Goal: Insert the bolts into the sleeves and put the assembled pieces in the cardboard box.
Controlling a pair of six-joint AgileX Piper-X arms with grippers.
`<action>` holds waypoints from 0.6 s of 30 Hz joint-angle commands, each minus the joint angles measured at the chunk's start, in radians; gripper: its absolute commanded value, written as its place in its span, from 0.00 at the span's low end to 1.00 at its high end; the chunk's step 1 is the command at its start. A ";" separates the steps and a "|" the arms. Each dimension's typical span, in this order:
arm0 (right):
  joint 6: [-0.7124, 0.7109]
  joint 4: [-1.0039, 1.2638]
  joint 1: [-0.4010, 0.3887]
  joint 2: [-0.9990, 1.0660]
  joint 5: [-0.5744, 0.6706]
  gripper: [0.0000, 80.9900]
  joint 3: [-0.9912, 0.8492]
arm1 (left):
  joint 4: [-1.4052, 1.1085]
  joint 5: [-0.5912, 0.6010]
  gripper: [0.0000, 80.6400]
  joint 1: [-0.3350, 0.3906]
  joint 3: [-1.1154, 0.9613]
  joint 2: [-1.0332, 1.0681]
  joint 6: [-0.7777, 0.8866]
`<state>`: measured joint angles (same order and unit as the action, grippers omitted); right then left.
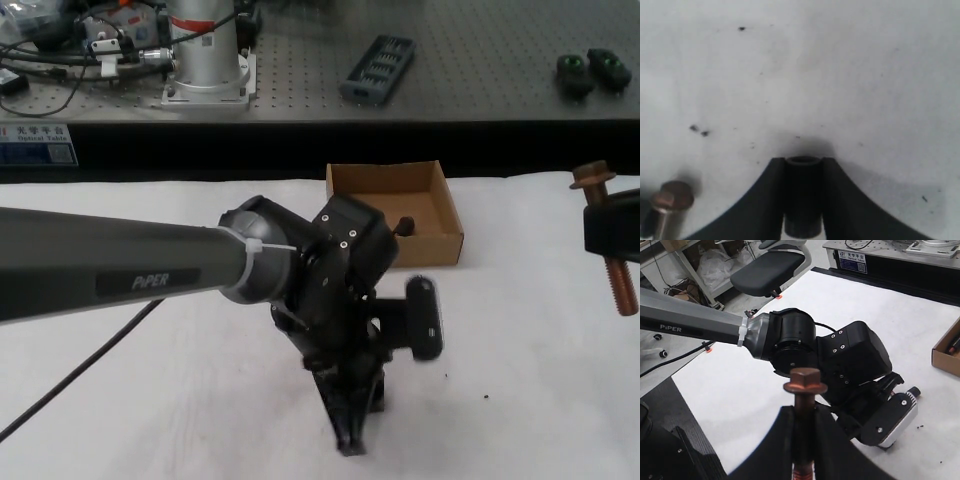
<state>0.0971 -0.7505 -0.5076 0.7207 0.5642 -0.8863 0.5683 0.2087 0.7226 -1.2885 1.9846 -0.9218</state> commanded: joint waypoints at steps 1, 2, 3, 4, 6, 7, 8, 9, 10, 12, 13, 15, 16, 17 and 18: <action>-0.007 0.037 0.006 -0.005 0.007 0.05 -0.005 | -0.061 0.057 0.13 -0.020 -0.015 -0.037 0.443; -0.007 0.055 0.006 -0.005 0.007 0.05 -0.005 | -0.085 0.104 0.13 -0.029 -0.015 -0.056 0.548; -0.007 0.074 0.006 -0.005 0.007 0.05 -0.005 | -0.108 0.142 0.13 -0.037 -0.015 -0.075 0.648; -0.007 0.098 0.006 -0.005 0.007 0.05 -0.005 | -0.139 0.183 0.13 -0.047 -0.013 -0.097 0.743; -0.007 0.144 0.008 -0.004 0.007 0.05 -0.005 | -0.192 0.232 0.13 -0.065 -0.012 -0.136 0.873; -0.004 0.157 0.010 0.001 0.007 0.05 -0.005 | -0.211 0.240 0.13 -0.074 -0.012 -0.159 0.915; 0.008 0.172 0.014 0.009 0.007 0.05 -0.005 | -0.222 0.245 0.13 -0.082 -0.012 -0.181 0.933; 0.024 0.183 0.022 0.023 0.007 0.05 -0.001 | -0.226 0.245 0.13 -0.089 -0.012 -0.205 0.941; 0.035 0.190 0.029 0.036 0.009 0.05 0.001 | -0.226 0.245 0.13 -0.096 -0.012 -0.224 0.950; 0.064 0.226 0.046 0.075 0.034 0.05 0.017 | -0.224 0.263 0.09 -0.105 0.000 -0.277 0.957; 0.078 0.259 0.054 0.091 0.060 0.05 0.027 | -0.232 0.271 0.06 -0.107 0.015 -0.312 0.962; 0.132 0.341 0.072 0.132 0.130 0.05 0.051 | -0.271 0.283 0.01 -0.113 0.086 -0.396 0.967; 0.159 0.383 0.080 0.150 0.157 0.05 0.060 | -0.294 0.283 0.01 -0.114 0.126 -0.434 0.967; 0.180 0.418 0.087 0.165 0.176 0.05 0.067 | -0.326 0.283 0.01 -0.117 0.182 -0.487 0.978; 0.206 0.457 0.092 0.178 0.186 0.05 0.071 | -0.364 0.287 0.01 -0.117 0.242 -0.537 1.008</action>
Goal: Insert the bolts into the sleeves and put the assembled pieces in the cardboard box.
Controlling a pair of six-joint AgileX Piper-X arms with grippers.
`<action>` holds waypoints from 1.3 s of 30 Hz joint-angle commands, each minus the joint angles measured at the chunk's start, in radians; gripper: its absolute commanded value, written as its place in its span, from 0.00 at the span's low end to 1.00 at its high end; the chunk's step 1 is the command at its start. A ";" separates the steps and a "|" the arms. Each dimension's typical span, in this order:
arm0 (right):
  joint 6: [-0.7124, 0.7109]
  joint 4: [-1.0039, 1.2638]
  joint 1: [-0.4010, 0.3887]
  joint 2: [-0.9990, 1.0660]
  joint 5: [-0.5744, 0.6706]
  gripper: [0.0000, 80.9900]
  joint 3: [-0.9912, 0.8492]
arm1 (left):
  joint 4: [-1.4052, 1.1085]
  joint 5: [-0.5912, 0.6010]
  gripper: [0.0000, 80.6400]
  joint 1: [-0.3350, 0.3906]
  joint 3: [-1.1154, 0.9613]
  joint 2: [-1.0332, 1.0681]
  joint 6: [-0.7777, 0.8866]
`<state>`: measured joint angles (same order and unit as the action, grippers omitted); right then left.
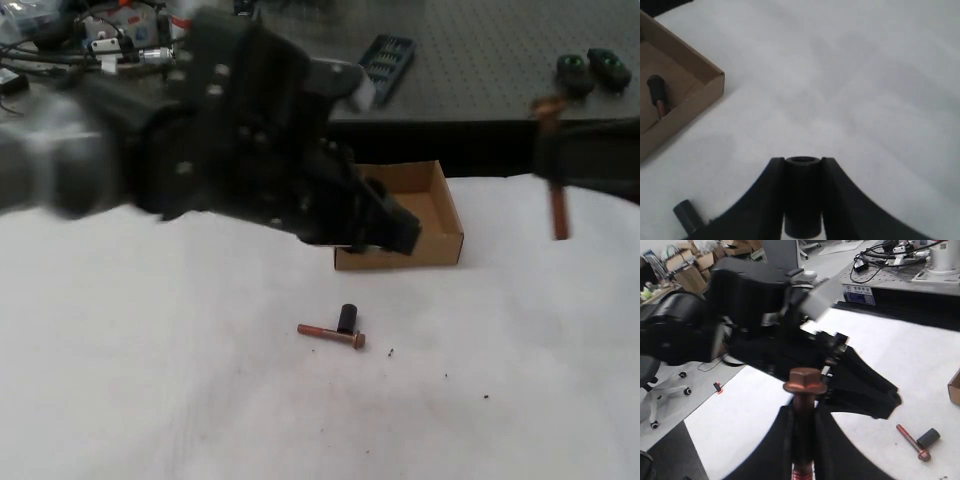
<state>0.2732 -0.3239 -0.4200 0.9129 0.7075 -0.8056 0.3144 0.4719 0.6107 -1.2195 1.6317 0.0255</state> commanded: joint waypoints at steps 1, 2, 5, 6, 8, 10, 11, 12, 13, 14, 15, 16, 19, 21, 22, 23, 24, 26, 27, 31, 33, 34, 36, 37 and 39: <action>0.052 0.071 0.008 -0.001 0.051 0.05 -0.004 | -0.149 0.028 0.01 -0.005 0.224 -0.228 0.080; 0.079 0.109 0.011 0.008 0.060 0.05 0.003 | -0.193 0.028 0.01 -0.005 0.288 -0.280 0.109; 0.165 0.260 0.011 0.045 0.125 0.05 0.035 | -0.361 0.028 0.01 -0.005 0.482 -0.415 0.200; 0.207 0.324 0.011 0.058 0.143 0.05 0.053 | -0.441 0.030 0.01 -0.005 0.544 -0.445 0.242; 0.286 0.426 0.011 0.084 0.156 0.05 0.094 | -0.577 0.030 0.01 -0.005 0.646 -0.482 0.334; 0.387 0.558 0.011 0.108 0.156 0.05 0.148 | -0.693 0.026 0.01 -0.005 0.735 -0.495 0.405; 0.428 0.610 0.011 0.118 0.156 0.05 0.171 | -0.730 0.027 0.01 -0.005 0.763 -0.494 0.443; 0.480 0.677 0.011 0.129 0.156 0.05 0.199 | -0.754 0.027 0.01 -0.005 0.794 -0.494 0.474; 0.529 0.747 0.011 0.141 0.154 0.05 0.228 | -0.766 0.021 0.01 -0.005 0.817 -0.494 0.493; 0.579 0.802 0.011 0.152 0.154 0.05 0.255 | -0.767 0.011 0.01 -0.005 0.833 -0.494 0.496; 0.625 0.866 0.011 0.166 0.154 0.05 0.280 | -0.766 0.011 0.01 -0.005 0.842 -0.494 0.492; 0.672 0.938 0.011 0.182 0.154 0.05 0.301 | -0.766 0.011 0.01 -0.005 0.846 -0.494 0.484; 0.778 1.056 0.011 0.235 0.154 0.05 0.337 | -0.795 0.013 0.01 -0.005 0.845 -0.494 0.445; 0.815 1.109 0.004 0.272 0.156 0.05 0.338 | -0.836 0.013 0.01 -0.005 0.845 -0.483 0.445; 0.824 1.136 -0.001 0.286 0.156 0.05 0.335 | -0.861 0.023 0.01 -0.005 0.845 -0.472 0.443; 0.836 1.161 -0.010 0.304 0.159 0.05 0.331 | -0.884 0.038 0.01 -0.005 0.845 -0.458 0.443; 0.846 1.173 -0.021 0.320 0.166 0.05 0.324 | -0.917 0.054 0.01 -0.005 0.845 -0.436 0.443; 0.848 1.178 -0.043 0.344 0.188 0.05 0.303 | -0.975 0.103 0.01 -0.005 0.839 -0.382 0.448; 0.846 1.178 -0.051 0.353 0.193 0.05 0.294 | -1.000 0.137 0.01 -0.005 0.831 -0.352 0.447; 0.793 1.163 -0.060 0.368 0.208 0.05 0.270 | -1.090 0.243 0.01 -0.005 0.778 -0.246 0.455; 0.773 1.152 -0.055 0.368 0.208 0.05 0.270 | -1.120 0.269 0.01 -0.005 0.744 -0.213 0.456; 0.753 1.136 -0.053 0.368 0.216 0.05 0.270 | -1.131 0.280 0.01 -0.005 0.730 -0.199 0.456; 0.702 1.083 -0.050 0.368 0.230 0.05 0.270 | -1.133 0.315 0.01 -0.005 0.692 -0.179 0.456; 0.672 1.049 -0.048 0.368 0.230 0.05 0.270 | -1.133 0.335 0.01 -0.005 0.675 -0.170 0.453; 0.618 0.994 -0.049 0.368 0.230 0.05 0.270 | -1.133 0.361 0.01 -0.005 0.645 -0.156 0.448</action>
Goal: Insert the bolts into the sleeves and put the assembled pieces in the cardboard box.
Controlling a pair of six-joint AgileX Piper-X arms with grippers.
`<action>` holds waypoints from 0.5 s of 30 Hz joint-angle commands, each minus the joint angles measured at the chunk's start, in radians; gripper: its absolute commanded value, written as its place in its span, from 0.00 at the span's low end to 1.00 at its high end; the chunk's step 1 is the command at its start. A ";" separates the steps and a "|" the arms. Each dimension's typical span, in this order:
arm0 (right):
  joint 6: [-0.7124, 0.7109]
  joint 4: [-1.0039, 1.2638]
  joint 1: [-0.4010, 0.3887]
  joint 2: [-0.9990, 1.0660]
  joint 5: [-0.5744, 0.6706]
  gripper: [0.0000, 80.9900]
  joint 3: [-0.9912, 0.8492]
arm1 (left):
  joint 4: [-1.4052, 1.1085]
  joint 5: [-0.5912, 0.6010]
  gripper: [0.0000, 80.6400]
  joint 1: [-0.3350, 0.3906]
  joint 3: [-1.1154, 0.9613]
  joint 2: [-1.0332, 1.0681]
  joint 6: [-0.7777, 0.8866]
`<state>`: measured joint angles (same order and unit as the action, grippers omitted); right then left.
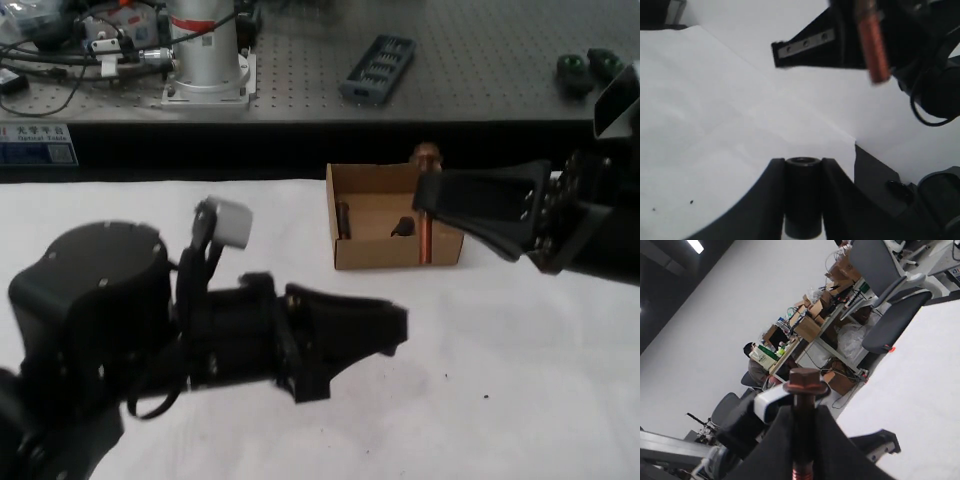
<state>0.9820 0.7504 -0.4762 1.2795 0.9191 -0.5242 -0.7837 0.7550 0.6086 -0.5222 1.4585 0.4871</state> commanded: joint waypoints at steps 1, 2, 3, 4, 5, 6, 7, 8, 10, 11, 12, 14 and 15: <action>-0.115 -0.101 0.008 0.001 0.018 0.05 -0.011 | -0.035 0.086 0.01 -0.003 -0.065 0.023 -0.018; -0.128 -0.116 0.008 0.001 0.018 0.05 -0.011 | -0.035 0.088 0.01 -0.003 -0.074 0.026 -0.018; -0.130 -0.121 0.008 0.001 0.018 0.05 -0.011 | -0.035 0.088 0.01 -0.003 -0.078 0.028 -0.018; -0.130 -0.123 0.008 0.001 0.018 0.05 -0.011 | -0.035 0.088 0.01 -0.003 -0.082 0.027 -0.018; -0.133 -0.123 0.008 0.001 0.018 0.05 -0.011 | -0.035 0.088 0.01 -0.003 -0.082 0.027 -0.018; -0.139 -0.123 0.008 0.001 0.018 0.05 -0.011 | -0.035 0.088 0.01 -0.003 -0.082 0.027 -0.018; -0.146 -0.123 0.008 0.001 0.018 0.05 -0.011 | -0.035 0.088 0.01 -0.003 -0.082 0.027 -0.026; -0.149 -0.127 0.008 0.001 0.018 0.05 -0.011 | -0.035 0.088 0.01 -0.003 -0.082 0.027 -0.031; -0.152 -0.135 0.008 0.001 0.018 0.05 -0.011 | -0.035 0.088 0.01 -0.003 -0.082 0.027 -0.045; -0.154 -0.141 0.008 0.001 0.018 0.05 -0.011 | -0.043 0.088 0.01 -0.003 -0.082 0.027 -0.045; -0.157 -0.145 0.008 0.001 0.018 0.05 -0.011 | -0.055 0.090 0.01 -0.003 -0.082 0.027 -0.045; -0.160 -0.148 0.008 0.001 0.018 0.05 -0.011 | -0.087 0.092 0.01 -0.003 -0.082 0.027 -0.045; -0.160 -0.148 0.008 0.001 0.018 0.05 -0.011 | -0.102 0.092 0.01 -0.003 -0.082 0.027 -0.045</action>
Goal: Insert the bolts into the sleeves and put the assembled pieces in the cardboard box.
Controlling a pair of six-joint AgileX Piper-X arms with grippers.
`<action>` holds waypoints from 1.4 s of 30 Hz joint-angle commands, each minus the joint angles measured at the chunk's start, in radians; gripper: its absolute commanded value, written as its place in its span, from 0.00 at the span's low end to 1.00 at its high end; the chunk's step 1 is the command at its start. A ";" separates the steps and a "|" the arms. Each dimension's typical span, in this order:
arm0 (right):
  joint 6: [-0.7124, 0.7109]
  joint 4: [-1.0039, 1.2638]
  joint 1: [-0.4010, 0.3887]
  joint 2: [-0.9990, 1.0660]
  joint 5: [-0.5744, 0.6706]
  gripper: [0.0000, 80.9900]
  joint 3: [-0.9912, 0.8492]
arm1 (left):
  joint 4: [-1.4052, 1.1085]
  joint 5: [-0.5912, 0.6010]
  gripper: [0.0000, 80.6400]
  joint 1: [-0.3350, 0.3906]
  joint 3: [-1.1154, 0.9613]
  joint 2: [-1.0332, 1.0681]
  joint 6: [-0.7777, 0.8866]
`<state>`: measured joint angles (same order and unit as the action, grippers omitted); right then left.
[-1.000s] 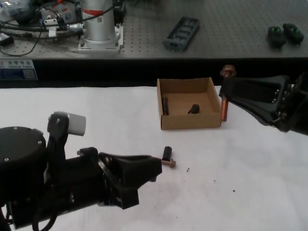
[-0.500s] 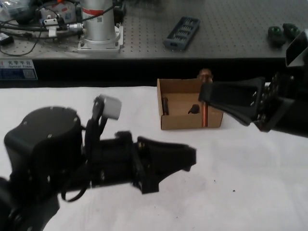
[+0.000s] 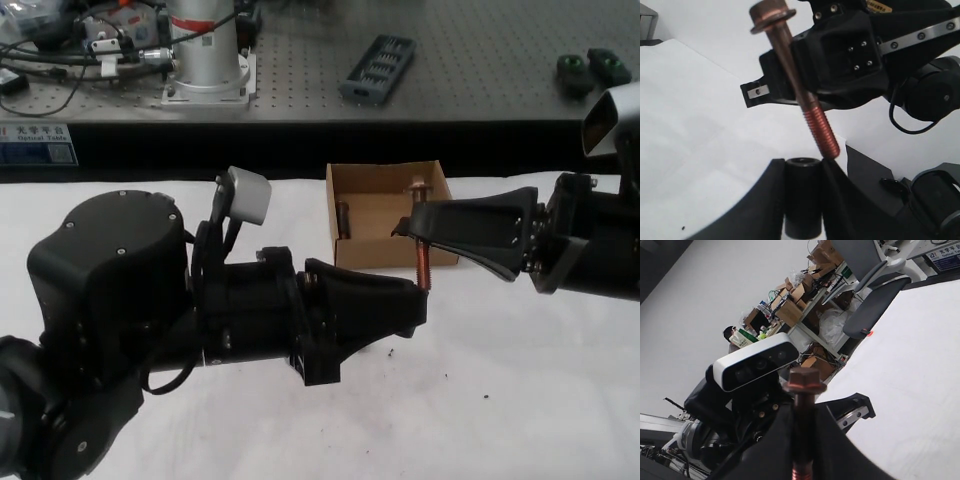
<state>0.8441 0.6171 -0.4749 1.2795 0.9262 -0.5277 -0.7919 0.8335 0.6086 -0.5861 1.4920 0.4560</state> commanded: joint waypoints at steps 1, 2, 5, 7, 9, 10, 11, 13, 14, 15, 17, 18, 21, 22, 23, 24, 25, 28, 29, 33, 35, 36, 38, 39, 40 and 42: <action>-0.023 -0.014 0.006 0.001 0.011 0.05 -0.008 | -0.110 0.009 0.01 -0.003 -0.018 -0.006 -0.014; -0.023 -0.014 0.006 0.001 0.011 0.05 -0.008 | -0.121 0.009 0.01 -0.003 -0.018 -0.006 -0.012; -0.023 -0.014 0.006 0.001 0.011 0.05 -0.008 | -0.131 0.009 0.01 -0.003 -0.018 -0.006 -0.005; -0.023 -0.014 0.006 0.001 0.011 0.05 -0.008 | -0.131 0.009 0.01 -0.003 -0.018 -0.006 0.002; -0.023 -0.014 0.006 0.001 0.011 0.05 -0.008 | -0.131 0.012 0.01 -0.003 -0.018 -0.006 0.013; -0.023 -0.014 0.006 0.001 0.011 0.05 -0.008 | -0.131 0.021 0.01 -0.003 -0.018 -0.006 0.017; -0.023 -0.014 0.006 0.001 0.011 0.05 -0.008 | -0.131 0.031 0.01 -0.003 -0.018 -0.006 0.017; -0.023 -0.014 0.006 0.001 0.011 0.05 -0.008 | -0.131 0.048 0.01 -0.003 -0.018 -0.006 0.017; -0.023 -0.014 0.006 0.001 0.011 0.05 -0.008 | -0.131 0.055 0.01 -0.003 -0.018 -0.006 0.017; -0.023 -0.014 0.006 0.001 0.011 0.05 -0.008 | -0.131 0.058 0.01 -0.003 -0.018 -0.006 0.017; -0.023 -0.014 0.006 0.001 0.011 0.05 -0.008 | -0.131 0.063 0.01 -0.003 -0.018 -0.006 0.017; -0.029 -0.014 0.006 0.001 0.011 0.05 -0.008 | -0.131 0.068 0.01 -0.003 -0.018 -0.006 0.017; -0.037 -0.014 0.008 0.001 0.011 0.05 -0.008 | -0.131 0.081 0.01 -0.003 -0.018 -0.006 0.017; -0.037 -0.014 0.010 0.001 0.011 0.05 -0.008 | -0.131 0.088 0.01 -0.003 -0.018 -0.006 0.017; -0.037 -0.014 0.010 0.001 0.011 0.05 -0.008 | -0.131 0.096 0.01 -0.003 -0.018 -0.006 0.017; -0.037 -0.014 0.013 0.001 0.011 0.05 -0.008 | -0.131 0.099 0.01 -0.003 -0.018 -0.006 0.017; -0.037 -0.014 0.014 0.001 0.011 0.05 -0.008 | -0.131 0.099 0.01 -0.003 -0.018 -0.006 0.017; -0.037 -0.014 0.019 0.001 0.011 0.05 -0.008 | -0.131 0.095 0.01 -0.003 -0.018 -0.006 0.017; -0.037 -0.014 0.018 0.001 0.015 0.05 -0.008 | -0.131 0.095 0.01 -0.003 -0.018 -0.006 0.022; -0.037 -0.014 0.018 0.001 0.048 0.05 -0.008 | -0.131 0.003 0.01 -0.003 -0.018 -0.006 0.138; -0.053 -0.014 0.018 0.001 0.051 0.05 -0.008 | -0.131 -0.068 0.01 -0.003 -0.018 -0.006 0.212; -0.060 -0.014 0.018 0.001 0.051 0.05 -0.008 | -0.131 -0.094 0.01 -0.003 -0.018 -0.006 0.240; -0.061 -0.014 0.018 0.001 0.051 0.05 -0.008 | -0.131 -0.125 0.01 -0.003 -0.018 -0.006 0.293; -0.061 -0.014 0.018 0.001 0.051 0.05 -0.008 | -0.131 -0.143 0.01 -0.003 -0.018 -0.006 0.330; -0.066 -0.014 0.018 0.001 0.051 0.05 -0.008 | -0.131 -0.160 0.01 -0.003 -0.018 -0.006 0.370; -0.079 -0.014 0.018 -0.001 0.051 0.05 -0.008 | -0.131 -0.194 0.01 -0.003 -0.018 -0.006 0.439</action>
<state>0.7770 0.6009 -0.4609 1.2826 0.9373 -0.5350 -0.9010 0.7220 0.6139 -0.5899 1.4994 0.8091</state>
